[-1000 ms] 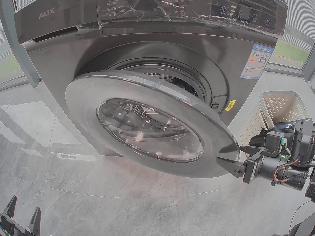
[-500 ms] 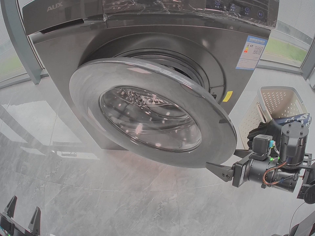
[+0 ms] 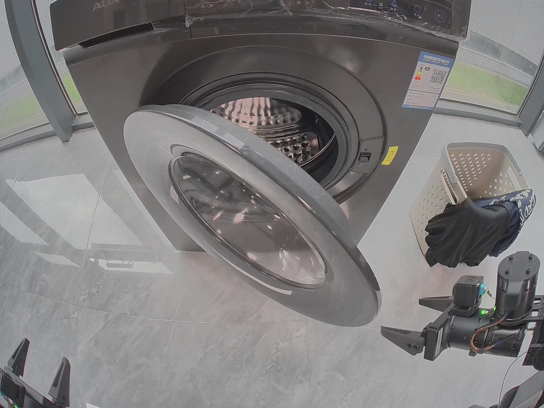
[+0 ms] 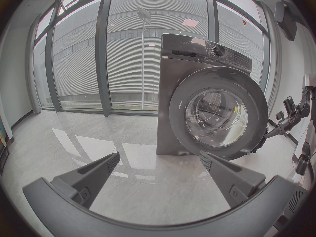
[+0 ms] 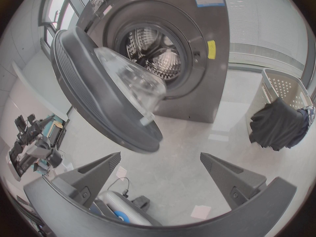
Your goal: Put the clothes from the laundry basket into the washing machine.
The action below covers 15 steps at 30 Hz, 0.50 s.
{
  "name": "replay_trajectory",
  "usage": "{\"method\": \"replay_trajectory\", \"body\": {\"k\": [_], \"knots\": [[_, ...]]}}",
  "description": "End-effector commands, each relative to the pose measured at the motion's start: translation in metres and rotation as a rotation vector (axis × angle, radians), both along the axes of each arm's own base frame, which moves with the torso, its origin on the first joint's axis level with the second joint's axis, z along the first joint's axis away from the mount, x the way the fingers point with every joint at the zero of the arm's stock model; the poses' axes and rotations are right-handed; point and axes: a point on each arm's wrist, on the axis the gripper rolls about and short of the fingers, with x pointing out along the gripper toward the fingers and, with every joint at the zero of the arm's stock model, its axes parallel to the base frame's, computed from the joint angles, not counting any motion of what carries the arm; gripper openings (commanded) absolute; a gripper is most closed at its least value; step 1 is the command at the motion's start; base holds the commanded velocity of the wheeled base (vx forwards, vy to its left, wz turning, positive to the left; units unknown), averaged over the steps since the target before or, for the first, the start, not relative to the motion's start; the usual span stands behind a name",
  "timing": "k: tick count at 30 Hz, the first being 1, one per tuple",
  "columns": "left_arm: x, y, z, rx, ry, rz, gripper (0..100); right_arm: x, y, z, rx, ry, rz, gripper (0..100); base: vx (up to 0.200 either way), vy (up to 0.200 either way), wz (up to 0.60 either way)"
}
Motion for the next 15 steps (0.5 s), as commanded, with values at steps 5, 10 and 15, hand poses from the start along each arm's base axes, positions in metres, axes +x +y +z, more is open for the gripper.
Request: {"method": "replay_trajectory", "body": {"k": [5, 10, 15], "knots": [[0.001, 0.000, -0.005, 0.000, 0.007, 0.002, 100, 0.022, -0.022, 0.003, -0.005, -0.012, -0.151, 100, 0.000, 0.000, 0.00], [0.001, 0.000, -0.005, 0.000, 0.007, 0.002, 100, 0.049, -0.006, 0.020, 0.026, -0.059, -0.149, 100, -0.080, 0.000, 0.00], [0.001, 0.000, -0.004, 0.000, 0.005, 0.000, 100, 0.061, 0.010, 0.021, 0.028, -0.060, -0.124, 100, -0.160, 0.000, 0.00]]}}
